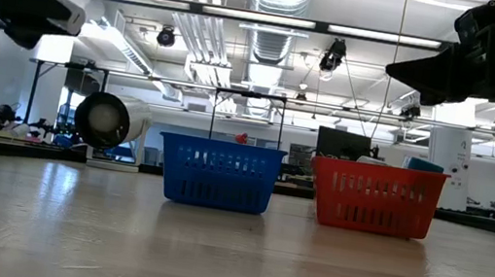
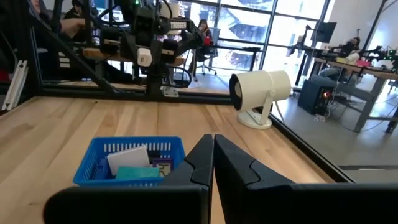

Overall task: Sort adapters and digital timers
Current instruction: Put the white charger adaptor into the red bin

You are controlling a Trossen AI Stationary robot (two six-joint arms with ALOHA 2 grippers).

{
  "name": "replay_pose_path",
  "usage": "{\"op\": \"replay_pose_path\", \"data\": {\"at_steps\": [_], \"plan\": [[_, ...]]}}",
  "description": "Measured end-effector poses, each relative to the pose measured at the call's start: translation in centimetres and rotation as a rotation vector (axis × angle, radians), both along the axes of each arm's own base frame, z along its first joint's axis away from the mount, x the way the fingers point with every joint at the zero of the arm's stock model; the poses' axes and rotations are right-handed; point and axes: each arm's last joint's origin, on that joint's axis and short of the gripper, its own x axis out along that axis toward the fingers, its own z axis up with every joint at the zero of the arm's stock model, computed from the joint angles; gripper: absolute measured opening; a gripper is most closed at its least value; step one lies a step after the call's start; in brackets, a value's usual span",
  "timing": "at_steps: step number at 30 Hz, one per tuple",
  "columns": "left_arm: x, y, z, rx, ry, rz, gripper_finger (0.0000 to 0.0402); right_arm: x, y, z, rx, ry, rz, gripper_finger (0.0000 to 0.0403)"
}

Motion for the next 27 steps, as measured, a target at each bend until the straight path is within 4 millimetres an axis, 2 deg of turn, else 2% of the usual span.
{"op": "replay_pose_path", "data": {"at_steps": [5, 8, 12, 17, 22, 27], "plan": [[-0.1, 0.1, -0.4, -0.005, -0.006, 0.001, 0.0129, 0.0, 0.0, 0.0, 0.002, 0.0, 0.0, 0.0008], [0.0, 0.2, 0.1, -0.032, -0.026, 0.025, 0.0129, 0.0, 0.0, -0.1, 0.012, 0.005, 0.0, 0.0008], [0.5, 0.4, 1.9, -0.064, -0.077, 0.046, 0.0129, 0.0, 0.0, -0.1, 0.012, 0.006, 0.0, 0.0008], [2.3, 0.6, 5.1, 0.02, -0.066, 0.064, 0.0129, 0.0, 0.0, -0.1, 0.011, 0.006, 0.0, 0.0008], [6.5, 1.4, 7.7, 0.102, 0.045, 0.062, 0.0129, 0.0, 0.0, -0.1, 0.015, 0.005, 0.0, 0.0008], [13.4, 3.7, 8.3, 0.118, 0.194, -0.04, 0.0129, 0.0, 0.0, -0.1, 0.014, 0.005, 0.0, 0.0008]]}}
